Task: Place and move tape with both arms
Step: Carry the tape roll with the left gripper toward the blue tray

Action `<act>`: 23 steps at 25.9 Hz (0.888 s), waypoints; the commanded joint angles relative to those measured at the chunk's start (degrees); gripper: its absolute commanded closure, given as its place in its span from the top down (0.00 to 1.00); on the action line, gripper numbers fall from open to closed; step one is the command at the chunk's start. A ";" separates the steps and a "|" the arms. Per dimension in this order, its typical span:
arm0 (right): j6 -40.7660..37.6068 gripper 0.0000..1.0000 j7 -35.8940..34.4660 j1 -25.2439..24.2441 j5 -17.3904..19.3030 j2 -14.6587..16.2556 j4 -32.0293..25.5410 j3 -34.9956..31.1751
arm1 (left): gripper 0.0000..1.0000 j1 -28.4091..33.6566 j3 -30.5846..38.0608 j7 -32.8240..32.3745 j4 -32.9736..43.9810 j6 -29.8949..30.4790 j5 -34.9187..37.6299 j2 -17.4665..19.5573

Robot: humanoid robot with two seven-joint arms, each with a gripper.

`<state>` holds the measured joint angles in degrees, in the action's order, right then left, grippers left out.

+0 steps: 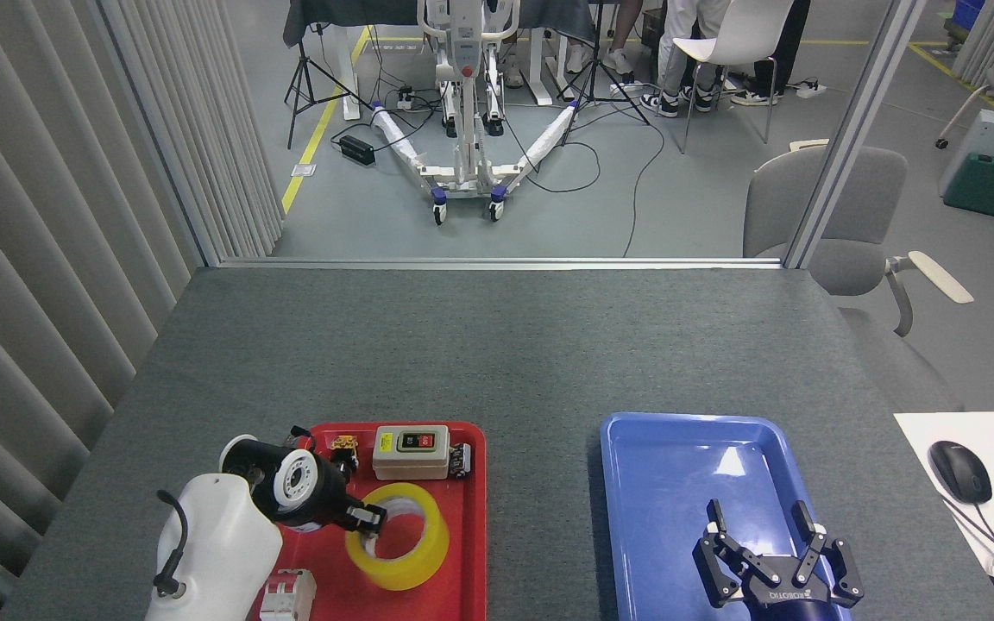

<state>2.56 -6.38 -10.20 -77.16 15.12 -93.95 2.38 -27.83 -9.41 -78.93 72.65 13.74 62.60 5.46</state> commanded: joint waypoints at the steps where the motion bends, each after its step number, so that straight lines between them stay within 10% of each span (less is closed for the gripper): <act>1: -0.37 1.00 -0.12 -0.08 -0.01 -0.01 0.00 -0.01 | 0.00 -0.03 3.44 5.97 3.90 7.35 -13.11 -4.32; 5: -0.72 1.00 -0.21 -0.08 -0.01 -0.01 -0.09 -0.01 | 0.00 0.41 3.52 14.06 -4.88 30.73 -40.88 -8.01; 9: -2.47 1.00 -0.73 -1.31 -0.01 -0.01 -0.97 -0.01 | 0.00 0.14 3.17 14.41 -21.67 31.26 -56.09 -11.96; 23: -47.56 1.00 -14.89 -6.59 -0.01 5.97 -5.80 -4.14 | 0.00 0.14 -2.28 14.41 -25.19 31.26 -59.78 -13.11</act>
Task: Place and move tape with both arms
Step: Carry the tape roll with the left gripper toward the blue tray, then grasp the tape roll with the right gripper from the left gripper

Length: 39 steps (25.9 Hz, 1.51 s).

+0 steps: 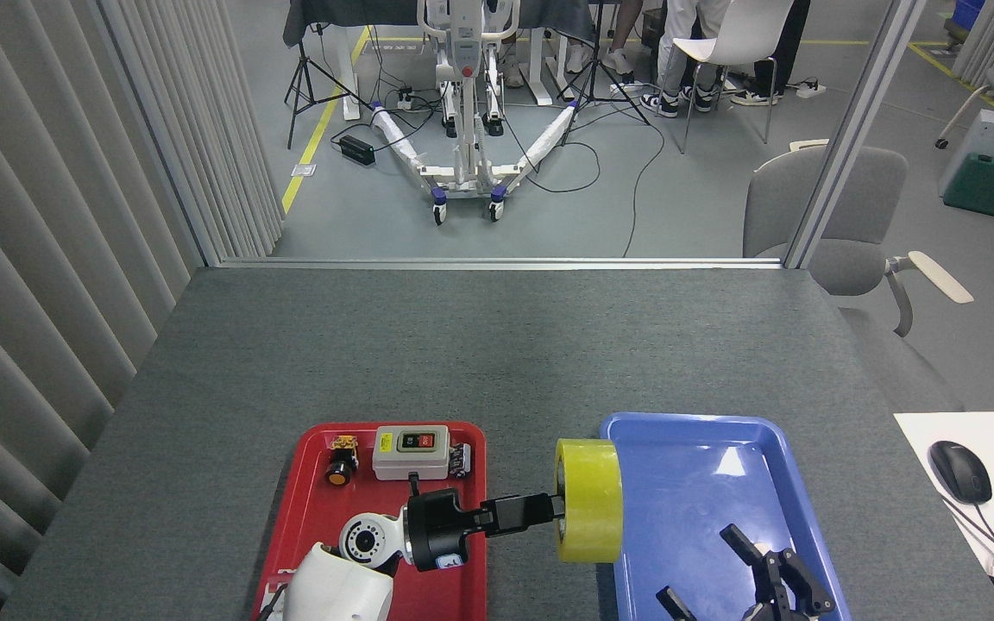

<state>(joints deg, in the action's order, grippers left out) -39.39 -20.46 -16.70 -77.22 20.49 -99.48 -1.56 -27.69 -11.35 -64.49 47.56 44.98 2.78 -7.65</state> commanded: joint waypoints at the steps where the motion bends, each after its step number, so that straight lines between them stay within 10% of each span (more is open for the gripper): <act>1: -5.61 1.00 -0.80 -0.26 0.05 0.43 -0.54 -0.11 | 0.00 0.01 -0.95 -0.02 0.08 0.02 0.20 0.01; 13: -5.61 0.95 0.34 0.79 -3.46 -0.01 -0.98 5.34 | 0.00 0.89 -5.44 -0.02 4.73 0.02 7.32 0.01; 16: -5.61 0.62 0.34 0.53 -4.26 -0.27 -0.98 5.95 | 0.00 0.89 -5.52 0.07 4.82 0.02 8.29 0.01; 24: -5.61 0.14 0.43 0.44 -4.34 -0.27 -0.37 5.69 | 0.00 1.41 -5.44 -0.02 6.14 0.02 9.96 -0.08; 26: -5.61 0.00 0.43 0.26 -4.34 -0.10 -0.19 5.07 | 0.25 1.50 -5.08 -0.02 7.72 0.02 9.70 -0.08; 31: -5.61 0.00 0.34 0.00 -4.26 -0.27 0.16 3.05 | 0.59 1.59 -3.94 0.24 8.43 0.02 9.26 -0.08; 34: -5.61 0.00 0.25 0.00 -3.73 -0.10 0.25 2.79 | 1.00 1.68 -3.68 0.33 8.25 0.02 9.43 -0.08; 39: -5.61 0.00 0.07 0.00 -3.20 0.08 0.25 2.17 | 1.00 3.79 -0.87 0.68 13.35 0.02 7.32 -0.08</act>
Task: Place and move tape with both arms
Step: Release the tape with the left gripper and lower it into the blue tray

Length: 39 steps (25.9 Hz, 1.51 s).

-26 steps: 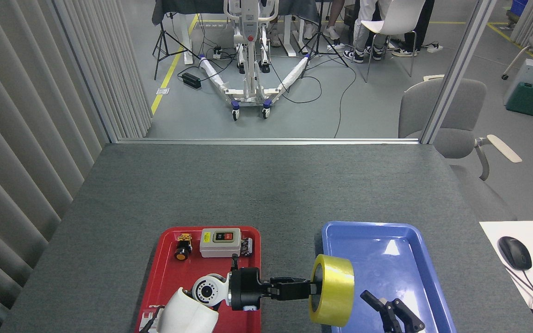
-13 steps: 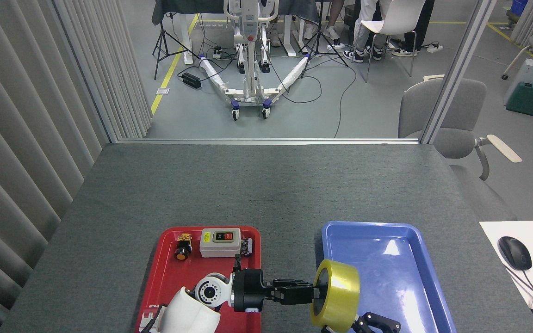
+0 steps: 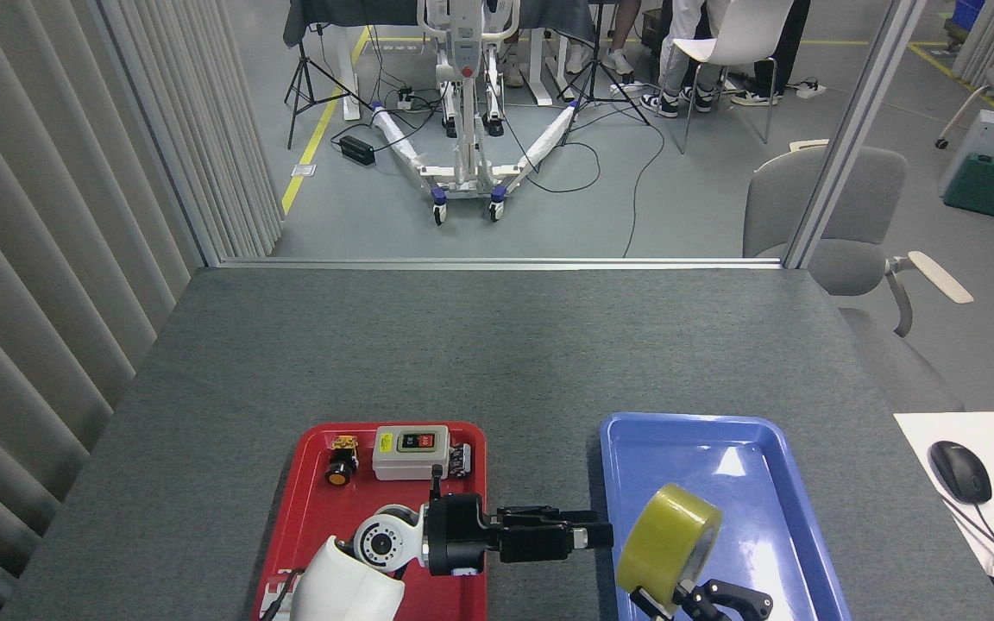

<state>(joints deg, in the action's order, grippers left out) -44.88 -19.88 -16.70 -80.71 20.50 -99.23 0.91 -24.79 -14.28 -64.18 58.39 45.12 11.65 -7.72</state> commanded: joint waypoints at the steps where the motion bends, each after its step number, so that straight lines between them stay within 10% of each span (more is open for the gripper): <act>1: -0.12 0.00 -0.43 0.00 0.29 0.15 0.00 -0.39 | 1.00 0.97 3.47 0.37 2.69 -0.12 -2.16 0.33; 7: 17.37 0.00 3.70 0.70 1.08 0.42 0.00 -1.53 | 1.00 5.10 5.22 8.98 11.92 -13.12 -1.45 12.29; 20: 34.95 0.00 61.54 15.74 9.43 0.59 4.13 -1.88 | 1.00 23.21 1.18 53.54 31.08 -21.12 40.65 15.63; 25: 41.45 0.00 75.86 19.34 11.72 0.33 4.22 2.16 | 1.00 26.11 -9.89 76.30 34.86 -46.16 58.40 17.30; 28: 48.13 0.00 77.53 20.57 13.74 -0.02 4.31 5.59 | 1.00 29.10 -10.51 77.45 36.88 -55.93 61.21 17.56; 32: 51.47 0.00 77.01 21.36 14.09 -0.37 4.39 7.35 | 1.00 29.45 -10.16 76.31 37.23 -54.61 60.95 17.82; 38: 51.74 1.00 75.77 21.01 13.48 0.33 5.71 7.35 | 1.00 23.30 5.40 72.79 37.41 -39.93 58.93 22.57; 39: 51.56 1.00 75.69 20.83 13.48 0.33 5.71 7.35 | 1.00 22.68 5.49 71.56 37.14 -40.98 58.84 23.54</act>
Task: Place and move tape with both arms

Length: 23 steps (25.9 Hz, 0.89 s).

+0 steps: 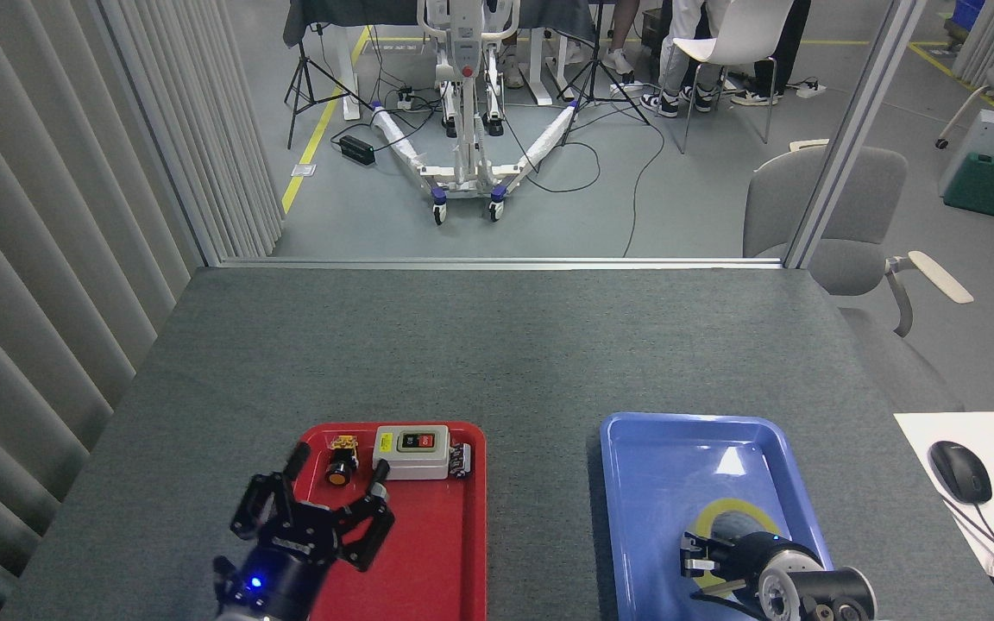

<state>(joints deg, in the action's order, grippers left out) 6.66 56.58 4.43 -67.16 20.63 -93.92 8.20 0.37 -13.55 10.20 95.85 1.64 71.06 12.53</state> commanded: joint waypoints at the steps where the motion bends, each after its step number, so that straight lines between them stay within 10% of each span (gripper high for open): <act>1: -0.16 1.00 -0.95 -0.38 0.02 0.11 0.40 0.06 | 1.00 -3.36 4.68 -3.70 -0.32 1.34 -0.58 3.12; 6: -0.60 1.00 -14.04 -2.14 0.10 0.02 -1.18 -1.78 | 1.00 -3.36 1.34 -9.32 -0.84 -1.47 1.71 -2.77; 13: -8.15 1.00 -62.91 -11.02 -6.05 -0.86 -2.50 -9.43 | 1.00 -3.53 1.69 -9.94 -5.24 -1.82 27.11 -13.40; 23: -7.19 1.00 -62.91 -15.50 -10.00 -4.20 -3.02 -9.52 | 1.00 -3.44 1.60 -10.11 -7.44 -1.20 24.65 -12.70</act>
<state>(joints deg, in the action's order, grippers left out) -1.11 -8.04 -10.66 -76.88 16.78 -96.91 -1.14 -3.01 -11.93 -0.12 89.00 0.21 95.66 -0.29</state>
